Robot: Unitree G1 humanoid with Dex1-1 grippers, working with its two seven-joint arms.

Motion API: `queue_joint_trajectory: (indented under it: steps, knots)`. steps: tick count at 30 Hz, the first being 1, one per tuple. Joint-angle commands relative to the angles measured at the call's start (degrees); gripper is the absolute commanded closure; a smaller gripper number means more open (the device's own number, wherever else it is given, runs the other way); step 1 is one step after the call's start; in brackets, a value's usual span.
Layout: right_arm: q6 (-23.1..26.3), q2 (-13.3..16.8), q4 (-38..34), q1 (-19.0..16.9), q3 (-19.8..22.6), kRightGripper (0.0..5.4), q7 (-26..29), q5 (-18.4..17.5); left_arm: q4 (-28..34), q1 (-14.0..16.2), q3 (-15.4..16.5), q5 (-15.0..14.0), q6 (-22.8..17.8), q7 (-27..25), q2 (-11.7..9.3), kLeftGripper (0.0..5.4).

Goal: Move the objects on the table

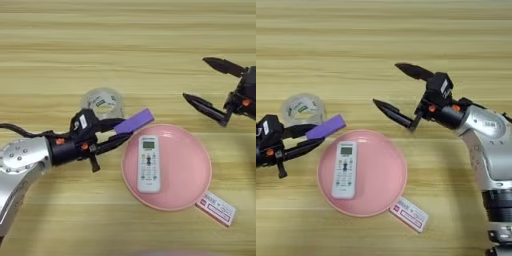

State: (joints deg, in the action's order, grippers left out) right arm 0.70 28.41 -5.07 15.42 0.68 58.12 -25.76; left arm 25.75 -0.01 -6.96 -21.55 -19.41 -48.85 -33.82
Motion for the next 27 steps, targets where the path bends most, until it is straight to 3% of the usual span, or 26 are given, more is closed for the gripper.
queue_joint_trajectory:
  steps: [1,12,27]
  knots:
    - [2.13,3.34,-3.09,-0.51,-2.94,0.00,3.73,1.11,0.71,-1.77,-1.43,1.10,-0.70,-1.27,-1.67,4.03]
    - [5.30,8.98,-8.21,0.76,-9.65,0.00,11.39,3.93,1.65,-2.66,-4.52,2.39,-1.29,-2.89,-2.99,4.03]
    - [5.30,9.57,-8.26,3.28,-14.30,0.00,13.77,7.22,2.23,-4.78,-7.66,3.30,-1.62,-3.56,-3.35,4.03]
